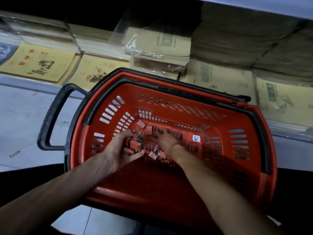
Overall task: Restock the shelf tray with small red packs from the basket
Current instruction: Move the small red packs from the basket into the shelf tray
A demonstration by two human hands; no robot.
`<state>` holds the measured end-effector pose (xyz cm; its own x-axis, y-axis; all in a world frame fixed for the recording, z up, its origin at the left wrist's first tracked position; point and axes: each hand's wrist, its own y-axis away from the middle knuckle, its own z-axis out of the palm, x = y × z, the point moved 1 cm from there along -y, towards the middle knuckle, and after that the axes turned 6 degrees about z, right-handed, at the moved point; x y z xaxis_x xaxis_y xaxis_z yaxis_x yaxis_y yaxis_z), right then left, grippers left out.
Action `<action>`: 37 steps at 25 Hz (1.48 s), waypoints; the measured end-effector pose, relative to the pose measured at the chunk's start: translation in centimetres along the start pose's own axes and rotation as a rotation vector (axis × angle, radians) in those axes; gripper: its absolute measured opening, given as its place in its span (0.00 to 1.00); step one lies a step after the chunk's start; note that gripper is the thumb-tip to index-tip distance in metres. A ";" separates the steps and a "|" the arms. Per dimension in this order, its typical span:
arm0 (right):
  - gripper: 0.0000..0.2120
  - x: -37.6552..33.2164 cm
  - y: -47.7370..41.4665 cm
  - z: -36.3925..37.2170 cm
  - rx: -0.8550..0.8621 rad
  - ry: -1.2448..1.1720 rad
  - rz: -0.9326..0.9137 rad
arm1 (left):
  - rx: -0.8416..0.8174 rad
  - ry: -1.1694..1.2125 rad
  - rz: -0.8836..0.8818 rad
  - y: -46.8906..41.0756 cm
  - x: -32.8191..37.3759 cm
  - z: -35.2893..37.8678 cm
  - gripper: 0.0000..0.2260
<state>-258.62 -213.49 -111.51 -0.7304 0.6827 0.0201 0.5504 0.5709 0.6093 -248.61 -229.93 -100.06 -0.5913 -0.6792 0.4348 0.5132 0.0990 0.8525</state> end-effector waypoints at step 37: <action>0.08 2.8 8.6 -11.1 0.507 -0.690 0.055 | -0.058 0.021 0.074 2.7 4.2 3.2 0.06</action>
<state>-260.47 -211.71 -97.44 -0.3785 0.7463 -0.5475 0.8120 0.5517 0.1905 -251.75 -230.18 -95.03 -0.5375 -0.6866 0.4895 0.5909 0.1075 0.7996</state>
